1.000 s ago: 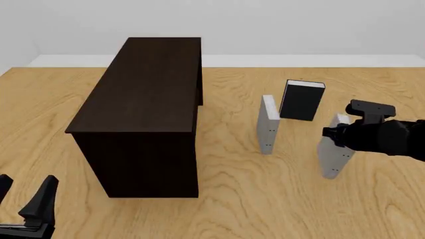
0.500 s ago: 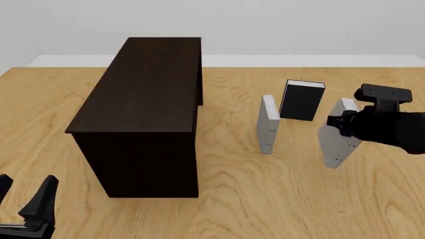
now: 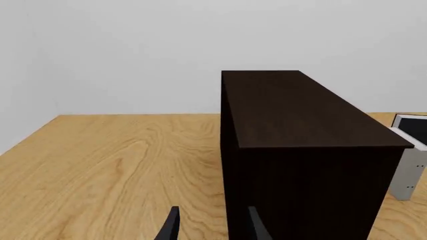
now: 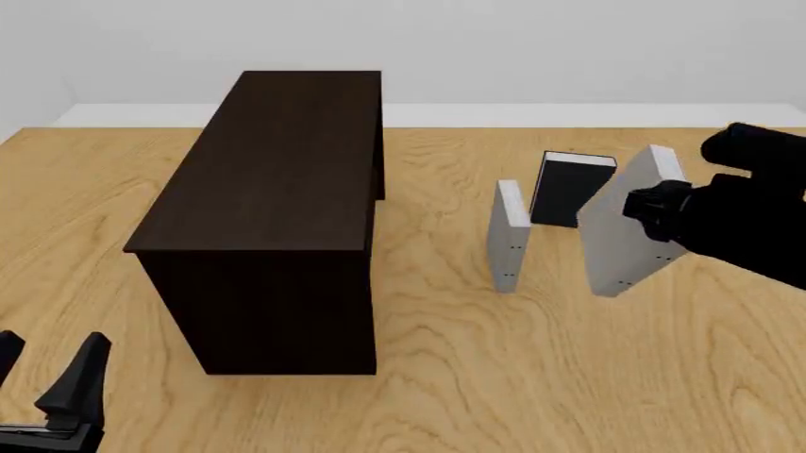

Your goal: Pick up the book on the right and place it under the cabinet shelf.

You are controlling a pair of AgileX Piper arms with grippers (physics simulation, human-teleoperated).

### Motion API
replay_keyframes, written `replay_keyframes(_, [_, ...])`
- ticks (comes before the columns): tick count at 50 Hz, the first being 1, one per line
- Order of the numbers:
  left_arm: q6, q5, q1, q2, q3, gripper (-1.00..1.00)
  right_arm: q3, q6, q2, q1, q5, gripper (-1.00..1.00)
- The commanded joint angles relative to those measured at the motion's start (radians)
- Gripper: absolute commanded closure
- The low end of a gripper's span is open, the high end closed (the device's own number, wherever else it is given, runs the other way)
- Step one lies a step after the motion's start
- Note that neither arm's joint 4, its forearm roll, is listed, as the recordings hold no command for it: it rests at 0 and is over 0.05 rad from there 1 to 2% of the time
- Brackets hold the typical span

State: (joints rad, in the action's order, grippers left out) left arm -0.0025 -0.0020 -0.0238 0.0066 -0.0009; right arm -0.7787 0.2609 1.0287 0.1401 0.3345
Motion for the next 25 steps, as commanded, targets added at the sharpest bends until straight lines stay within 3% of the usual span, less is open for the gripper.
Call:
replay_keyframes(1, [0.0, 0.0, 0.0, 0.0, 0.0, -1.0, -0.011, 0.082, -0.128, 0.092, 0.025, 1.0])
replay_keyframes(25, [0.0, 0.001, 0.0, -0.001, 0.0, -1.0, -0.007, 0.183, -0.15, 0.28, -0.068, 1.0])
